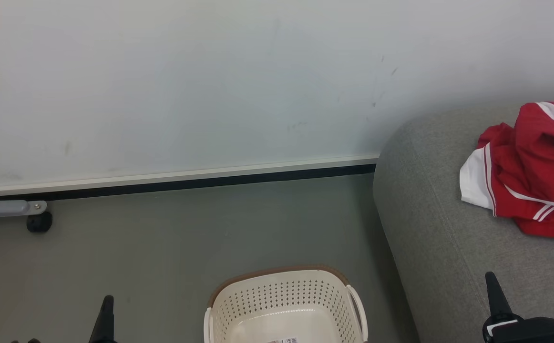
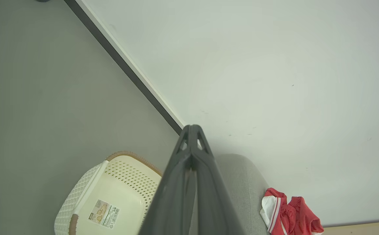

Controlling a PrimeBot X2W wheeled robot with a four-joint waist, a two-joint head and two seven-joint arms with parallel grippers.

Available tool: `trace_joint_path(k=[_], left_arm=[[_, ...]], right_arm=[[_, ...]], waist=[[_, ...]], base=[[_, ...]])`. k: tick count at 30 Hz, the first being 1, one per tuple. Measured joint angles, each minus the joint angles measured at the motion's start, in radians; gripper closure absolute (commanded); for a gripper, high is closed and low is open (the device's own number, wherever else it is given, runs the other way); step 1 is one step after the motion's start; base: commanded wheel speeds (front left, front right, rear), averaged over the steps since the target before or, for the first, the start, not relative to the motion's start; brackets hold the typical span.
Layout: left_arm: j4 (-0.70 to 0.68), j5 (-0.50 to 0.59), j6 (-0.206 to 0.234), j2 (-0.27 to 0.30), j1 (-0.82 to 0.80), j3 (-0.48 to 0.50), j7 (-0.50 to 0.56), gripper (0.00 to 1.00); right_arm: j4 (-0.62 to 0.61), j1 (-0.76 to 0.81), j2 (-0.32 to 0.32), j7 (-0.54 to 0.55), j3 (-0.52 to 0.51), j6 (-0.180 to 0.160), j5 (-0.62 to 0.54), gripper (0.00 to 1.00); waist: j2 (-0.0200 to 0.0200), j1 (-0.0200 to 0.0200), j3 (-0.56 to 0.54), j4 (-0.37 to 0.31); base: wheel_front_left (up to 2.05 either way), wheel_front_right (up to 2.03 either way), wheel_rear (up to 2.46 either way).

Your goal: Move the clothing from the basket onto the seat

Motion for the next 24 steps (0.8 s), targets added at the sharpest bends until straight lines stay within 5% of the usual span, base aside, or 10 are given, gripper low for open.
trace_joint_path(k=[24], left_arm=[[0.049, -0.257, -0.054, -0.032, -0.083, 0.042, 0.078, 1.0]], right_arm=[[0.038, -0.043, 0.04, 0.079, -0.096, 0.056, 0.286, 1.0]], waist=[[0.0, 0.0, 0.017, 0.018]], base=[[0.0, 0.0, 0.0]])
